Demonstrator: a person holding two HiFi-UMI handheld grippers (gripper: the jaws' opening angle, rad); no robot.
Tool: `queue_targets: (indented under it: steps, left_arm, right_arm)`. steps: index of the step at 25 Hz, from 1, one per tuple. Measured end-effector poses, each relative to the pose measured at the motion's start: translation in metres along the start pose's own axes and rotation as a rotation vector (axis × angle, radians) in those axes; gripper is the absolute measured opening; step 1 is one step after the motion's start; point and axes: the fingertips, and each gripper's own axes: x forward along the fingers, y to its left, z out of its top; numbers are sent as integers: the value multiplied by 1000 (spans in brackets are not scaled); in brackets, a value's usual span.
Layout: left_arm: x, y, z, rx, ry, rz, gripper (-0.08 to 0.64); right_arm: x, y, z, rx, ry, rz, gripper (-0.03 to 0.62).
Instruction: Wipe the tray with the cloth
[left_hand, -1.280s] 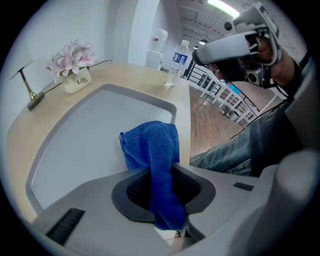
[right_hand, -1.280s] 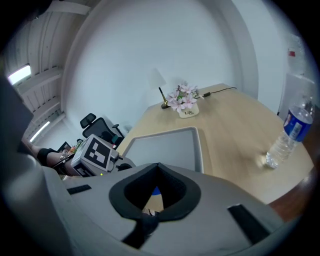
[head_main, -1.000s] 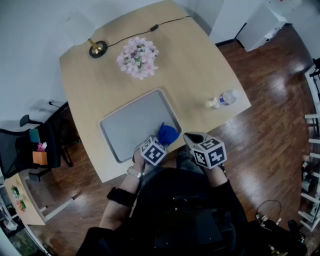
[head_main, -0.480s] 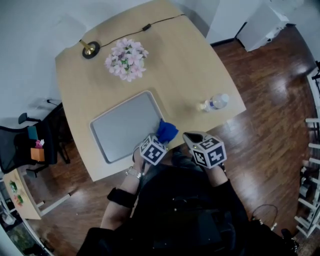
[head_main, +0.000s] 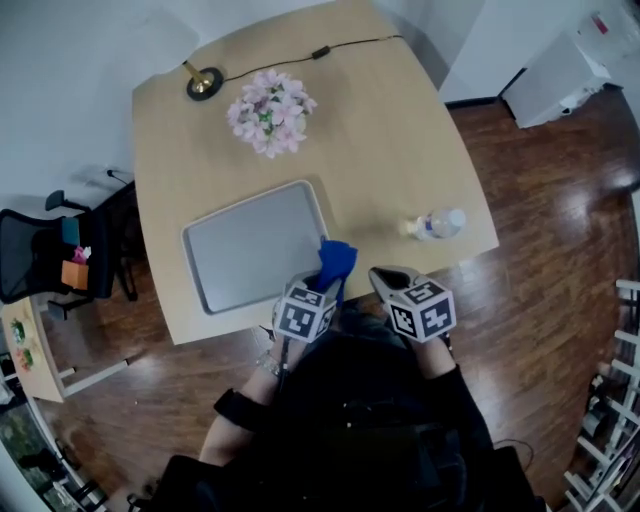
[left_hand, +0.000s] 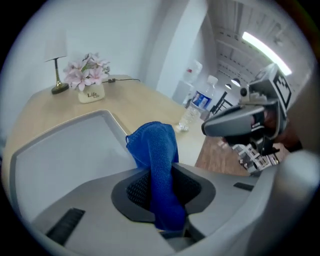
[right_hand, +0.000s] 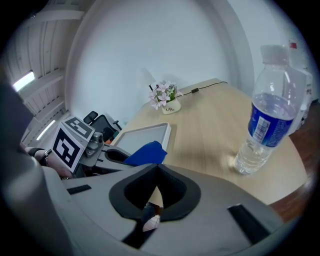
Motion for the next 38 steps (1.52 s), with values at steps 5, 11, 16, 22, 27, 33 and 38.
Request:
queue_targets:
  steps: [5, 11, 16, 22, 27, 33, 38]
  left_arm:
    - [29, 18, 1, -78, 18, 84, 97]
    - [47, 40, 19, -133, 20, 117, 98]
    - [55, 69, 45, -132, 27, 146, 98]
    - [61, 98, 76, -140, 14, 158, 100]
    - [68, 124, 99, -142, 10, 169, 100]
    - [73, 147, 123, -134, 8, 166, 100]
    - [76, 154, 133, -129, 17, 126, 98]
  right_arm:
    - [3, 0, -5, -18, 16, 26, -2]
    - [1, -10, -5, -3, 12, 32, -2]
    - [7, -14, 8, 1, 4, 38, -2]
    - [18, -19, 26, 7, 1, 44, -2]
    - [29, -22, 40, 1, -3, 45, -2]
    - [37, -16, 51, -15, 6, 42, -2]
    - [42, -13, 57, -6, 5, 33, -2]
